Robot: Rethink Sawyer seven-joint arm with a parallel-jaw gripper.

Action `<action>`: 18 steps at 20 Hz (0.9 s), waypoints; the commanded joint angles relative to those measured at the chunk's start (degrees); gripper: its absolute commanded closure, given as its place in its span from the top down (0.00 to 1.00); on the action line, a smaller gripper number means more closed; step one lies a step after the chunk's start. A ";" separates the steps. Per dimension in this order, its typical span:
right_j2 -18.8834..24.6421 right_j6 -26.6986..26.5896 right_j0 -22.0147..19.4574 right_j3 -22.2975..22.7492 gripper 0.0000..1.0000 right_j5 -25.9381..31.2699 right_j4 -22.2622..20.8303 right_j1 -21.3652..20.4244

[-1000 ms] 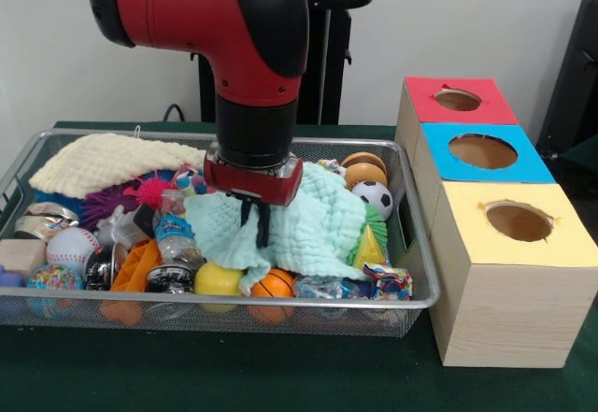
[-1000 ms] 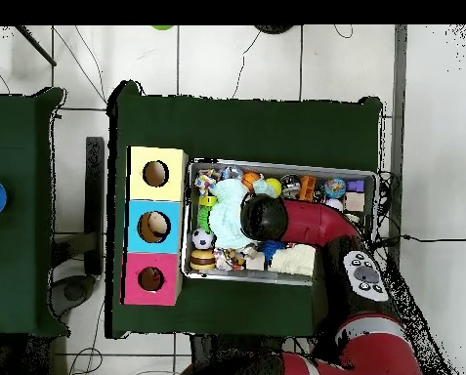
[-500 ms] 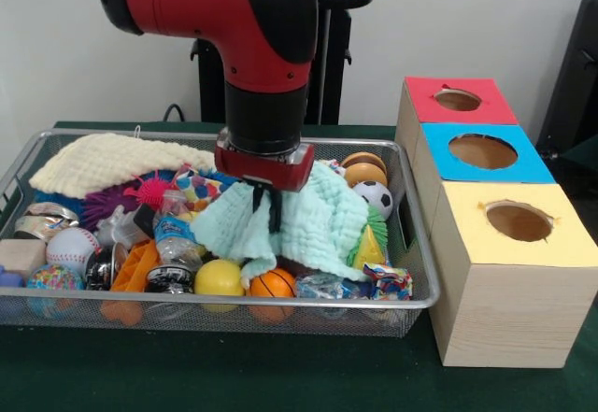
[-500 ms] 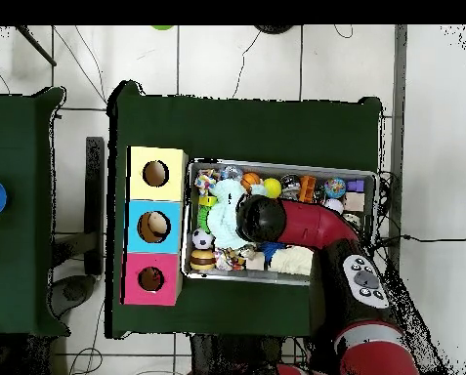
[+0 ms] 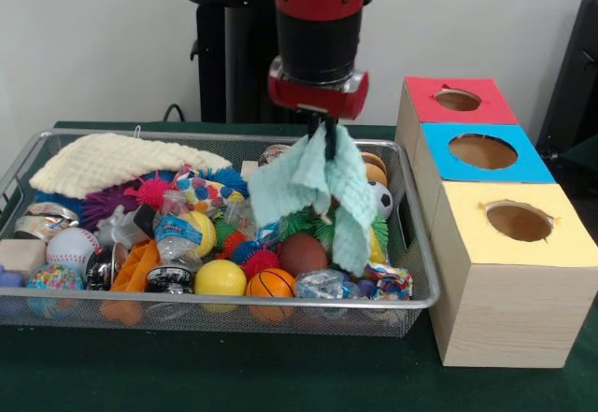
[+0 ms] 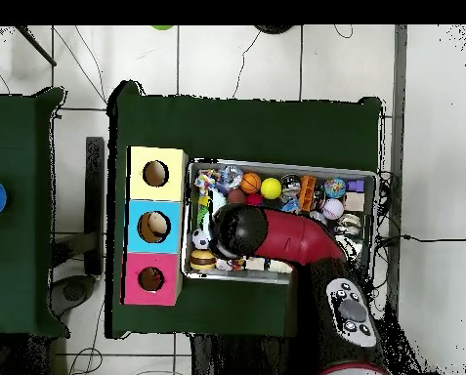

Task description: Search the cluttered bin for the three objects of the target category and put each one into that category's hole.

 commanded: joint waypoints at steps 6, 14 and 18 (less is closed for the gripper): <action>-1.08 15.42 4.46 10.76 0.00 13.10 10.61 -3.80; -3.11 16.34 7.09 12.59 0.00 14.50 15.10 -4.31; -3.55 14.40 6.41 11.80 0.00 12.04 15.04 -1.73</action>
